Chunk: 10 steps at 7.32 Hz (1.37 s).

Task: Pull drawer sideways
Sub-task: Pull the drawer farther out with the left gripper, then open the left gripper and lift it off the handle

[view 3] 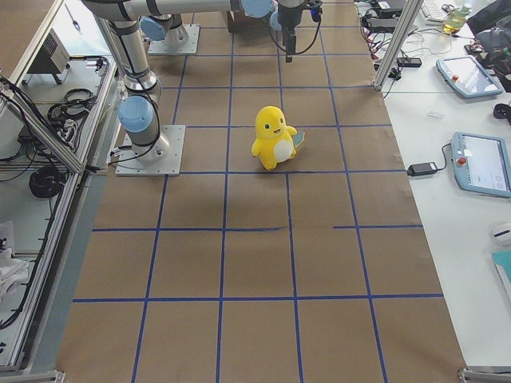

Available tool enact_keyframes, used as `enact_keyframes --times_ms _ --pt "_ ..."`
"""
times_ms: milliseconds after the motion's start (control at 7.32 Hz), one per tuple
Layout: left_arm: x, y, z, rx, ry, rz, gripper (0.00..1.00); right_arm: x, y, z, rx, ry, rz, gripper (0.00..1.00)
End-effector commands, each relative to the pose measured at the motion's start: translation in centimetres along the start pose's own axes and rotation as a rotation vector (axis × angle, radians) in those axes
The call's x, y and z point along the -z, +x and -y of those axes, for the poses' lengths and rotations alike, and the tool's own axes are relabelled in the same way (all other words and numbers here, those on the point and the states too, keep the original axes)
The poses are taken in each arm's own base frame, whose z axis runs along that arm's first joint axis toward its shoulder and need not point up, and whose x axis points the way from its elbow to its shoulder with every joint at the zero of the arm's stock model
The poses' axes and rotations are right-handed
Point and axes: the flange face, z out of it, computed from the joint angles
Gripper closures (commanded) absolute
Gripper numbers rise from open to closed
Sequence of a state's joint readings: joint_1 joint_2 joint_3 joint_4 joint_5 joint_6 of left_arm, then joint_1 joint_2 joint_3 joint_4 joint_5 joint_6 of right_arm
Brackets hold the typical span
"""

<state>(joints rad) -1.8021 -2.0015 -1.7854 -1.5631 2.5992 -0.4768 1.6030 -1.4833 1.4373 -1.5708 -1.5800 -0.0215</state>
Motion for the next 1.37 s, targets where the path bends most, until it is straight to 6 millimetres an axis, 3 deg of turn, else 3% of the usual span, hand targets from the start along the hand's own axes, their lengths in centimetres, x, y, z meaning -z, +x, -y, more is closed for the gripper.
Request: enact_keyframes --times_ms 0,137,273,546,683,956,1229 --pt "0.2 -0.4 0.0 0.009 0.004 -0.005 0.14 0.0 0.0 0.0 0.000 0.000 0.000 0.00" --pt "1.0 -1.8 -0.2 0.010 0.020 -0.022 0.07 0.0 0.0 0.0 0.000 0.000 0.000 0.00" --pt "3.1 -3.5 -0.3 -0.016 0.015 -0.159 0.00 0.0 0.0 0.0 0.000 0.000 0.000 0.00" --pt "6.6 -7.5 0.1 0.000 0.034 -0.400 0.00 0.0 0.0 0.0 0.000 0.000 0.000 0.00" --pt "8.7 -8.9 -1.4 0.029 0.033 -0.584 0.00 0.0 0.0 0.0 0.000 0.000 0.000 0.00" --pt "11.7 -14.5 -5.6 0.067 0.116 -0.769 0.00 0.0 0.0 0.0 0.000 0.000 0.000 0.00" --pt "12.1 -21.2 -8.6 0.074 0.248 -0.962 0.00 0.0 0.0 0.0 0.000 0.000 0.000 0.00"
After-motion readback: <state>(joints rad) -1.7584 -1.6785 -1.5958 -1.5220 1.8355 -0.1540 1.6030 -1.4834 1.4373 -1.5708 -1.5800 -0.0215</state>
